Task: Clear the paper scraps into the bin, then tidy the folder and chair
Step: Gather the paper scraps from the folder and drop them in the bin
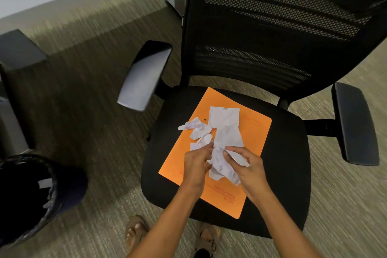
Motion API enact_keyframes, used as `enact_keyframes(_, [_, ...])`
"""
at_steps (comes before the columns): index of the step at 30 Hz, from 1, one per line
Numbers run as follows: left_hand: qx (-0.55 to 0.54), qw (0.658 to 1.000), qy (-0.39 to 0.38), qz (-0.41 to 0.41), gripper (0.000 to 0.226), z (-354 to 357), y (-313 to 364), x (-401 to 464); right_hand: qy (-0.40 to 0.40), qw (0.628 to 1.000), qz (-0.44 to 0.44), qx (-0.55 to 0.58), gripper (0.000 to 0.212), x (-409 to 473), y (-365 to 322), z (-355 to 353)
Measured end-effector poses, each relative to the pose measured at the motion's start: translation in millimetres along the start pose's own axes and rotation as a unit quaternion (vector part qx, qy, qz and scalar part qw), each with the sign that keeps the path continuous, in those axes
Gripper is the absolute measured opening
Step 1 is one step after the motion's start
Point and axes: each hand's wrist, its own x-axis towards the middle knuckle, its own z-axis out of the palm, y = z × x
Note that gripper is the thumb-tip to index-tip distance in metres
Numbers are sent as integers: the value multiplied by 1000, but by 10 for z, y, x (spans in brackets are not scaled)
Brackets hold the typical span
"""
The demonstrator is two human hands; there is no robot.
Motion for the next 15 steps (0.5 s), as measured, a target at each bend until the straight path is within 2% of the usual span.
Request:
enact_keyframes(1, [7,1000,11,-1,26,11,-10,4,-3,1000,3,-15,15,17,10,18])
enact_keyframes(4, [14,999,38,-19,59,17,-21,9,5,999,30,-26,15,75,27,35])
enact_keyframes(5, [11,999,43,-29,55,26,-2,8,14,999,38,-30,15,101,36,44])
enact_keyframes(8, [16,997,56,-48,22,60,24,55,33,997,43,-49,14,170,36,53])
enact_keyframes(12, [57,994,53,-76,8,122,-8,164,29,999,39,-23,17,253,58,57])
enact_keyframes(15, [97,990,49,-89,17,133,-41,250,49,998,37,-27,19,334,101,89])
